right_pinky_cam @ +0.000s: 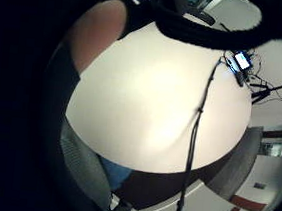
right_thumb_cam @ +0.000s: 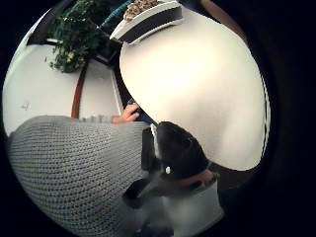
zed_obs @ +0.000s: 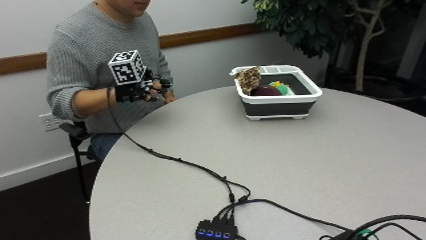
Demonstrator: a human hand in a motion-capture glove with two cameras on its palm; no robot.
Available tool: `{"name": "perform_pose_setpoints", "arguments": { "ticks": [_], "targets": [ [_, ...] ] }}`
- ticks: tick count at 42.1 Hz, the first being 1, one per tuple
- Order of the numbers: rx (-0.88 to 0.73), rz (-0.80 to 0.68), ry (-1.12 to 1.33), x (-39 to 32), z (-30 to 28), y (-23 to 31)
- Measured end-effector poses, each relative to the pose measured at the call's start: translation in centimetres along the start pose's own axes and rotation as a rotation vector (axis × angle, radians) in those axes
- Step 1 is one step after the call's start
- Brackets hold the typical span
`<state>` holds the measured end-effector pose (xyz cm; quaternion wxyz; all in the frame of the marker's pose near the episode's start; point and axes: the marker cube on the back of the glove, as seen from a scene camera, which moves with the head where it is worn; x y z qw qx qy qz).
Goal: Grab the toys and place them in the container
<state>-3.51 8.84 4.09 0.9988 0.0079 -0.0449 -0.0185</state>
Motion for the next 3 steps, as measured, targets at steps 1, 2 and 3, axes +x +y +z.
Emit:
{"name": "perform_pose_setpoints", "arguments": {
  "ticks": [1,2,3],
  "targets": [
    [0.001,-0.002,0.004,0.13,-0.07,-0.06],
    [0.002,-0.003,0.007,0.22,-0.12,-0.11],
    [0.002,-0.004,0.009,0.27,-0.14,-0.13]
  ]
}}
